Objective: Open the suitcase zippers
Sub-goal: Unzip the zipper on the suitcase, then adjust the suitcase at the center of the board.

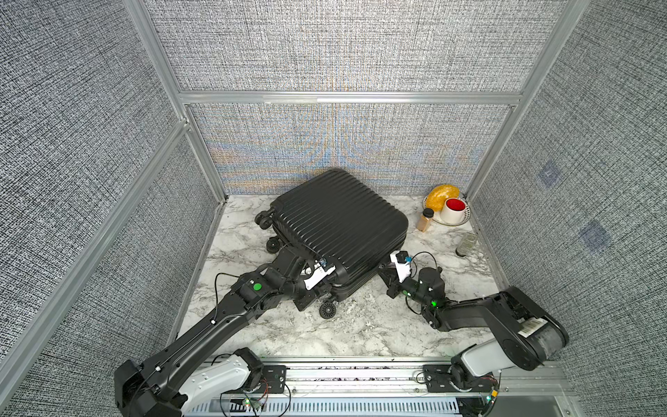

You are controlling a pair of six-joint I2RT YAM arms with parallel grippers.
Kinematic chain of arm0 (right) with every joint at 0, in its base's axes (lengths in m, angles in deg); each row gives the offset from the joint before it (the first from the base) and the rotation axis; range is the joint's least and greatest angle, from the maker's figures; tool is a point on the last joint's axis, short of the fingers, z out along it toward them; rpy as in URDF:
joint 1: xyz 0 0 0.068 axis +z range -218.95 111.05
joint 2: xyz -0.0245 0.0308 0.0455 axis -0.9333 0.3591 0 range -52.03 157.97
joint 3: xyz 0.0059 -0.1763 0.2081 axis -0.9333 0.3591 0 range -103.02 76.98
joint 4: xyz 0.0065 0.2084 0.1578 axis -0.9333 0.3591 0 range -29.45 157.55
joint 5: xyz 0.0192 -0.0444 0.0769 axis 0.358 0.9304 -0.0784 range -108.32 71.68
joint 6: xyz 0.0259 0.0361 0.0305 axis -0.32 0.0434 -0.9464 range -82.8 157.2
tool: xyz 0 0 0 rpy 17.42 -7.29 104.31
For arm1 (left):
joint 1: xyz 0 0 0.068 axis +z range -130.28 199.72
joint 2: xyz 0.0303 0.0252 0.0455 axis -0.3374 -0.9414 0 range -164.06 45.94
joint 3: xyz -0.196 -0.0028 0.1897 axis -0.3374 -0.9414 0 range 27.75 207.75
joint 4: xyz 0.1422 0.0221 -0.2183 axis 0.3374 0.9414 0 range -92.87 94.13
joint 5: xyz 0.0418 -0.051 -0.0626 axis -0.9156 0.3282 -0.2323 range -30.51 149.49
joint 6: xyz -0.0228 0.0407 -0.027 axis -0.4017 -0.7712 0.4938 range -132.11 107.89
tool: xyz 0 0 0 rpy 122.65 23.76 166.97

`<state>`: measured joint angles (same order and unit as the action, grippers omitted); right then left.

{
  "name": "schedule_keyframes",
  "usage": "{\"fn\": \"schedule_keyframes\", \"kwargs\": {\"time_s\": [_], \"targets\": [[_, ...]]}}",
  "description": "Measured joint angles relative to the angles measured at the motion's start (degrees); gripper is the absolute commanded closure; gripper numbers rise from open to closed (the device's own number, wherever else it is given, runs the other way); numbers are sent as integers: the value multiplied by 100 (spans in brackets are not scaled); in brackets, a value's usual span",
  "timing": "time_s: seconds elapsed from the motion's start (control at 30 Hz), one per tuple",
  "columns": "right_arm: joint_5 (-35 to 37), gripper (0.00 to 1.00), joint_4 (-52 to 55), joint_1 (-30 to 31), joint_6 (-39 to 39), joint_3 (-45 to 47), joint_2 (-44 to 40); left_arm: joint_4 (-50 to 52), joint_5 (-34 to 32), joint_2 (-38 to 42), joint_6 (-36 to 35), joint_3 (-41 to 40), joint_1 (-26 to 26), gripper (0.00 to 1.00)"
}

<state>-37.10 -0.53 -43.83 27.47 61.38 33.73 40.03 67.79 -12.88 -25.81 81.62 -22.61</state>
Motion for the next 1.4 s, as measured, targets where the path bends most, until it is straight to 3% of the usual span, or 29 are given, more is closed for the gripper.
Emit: {"fn": "schedule_keyframes", "kwargs": {"time_s": [0.23,0.73,1.4], "targets": [[-57,100,90,-520,-146,-94,44,-4,20,-4,0,0,-2,100],[-1259,100,791,-1808,-505,-997,396,-437,24,-31,35,0,0,100],[-1156,100,1329,-2347,-807,-1493,629,-378,11,-9,26,-7,-2,100]]}}
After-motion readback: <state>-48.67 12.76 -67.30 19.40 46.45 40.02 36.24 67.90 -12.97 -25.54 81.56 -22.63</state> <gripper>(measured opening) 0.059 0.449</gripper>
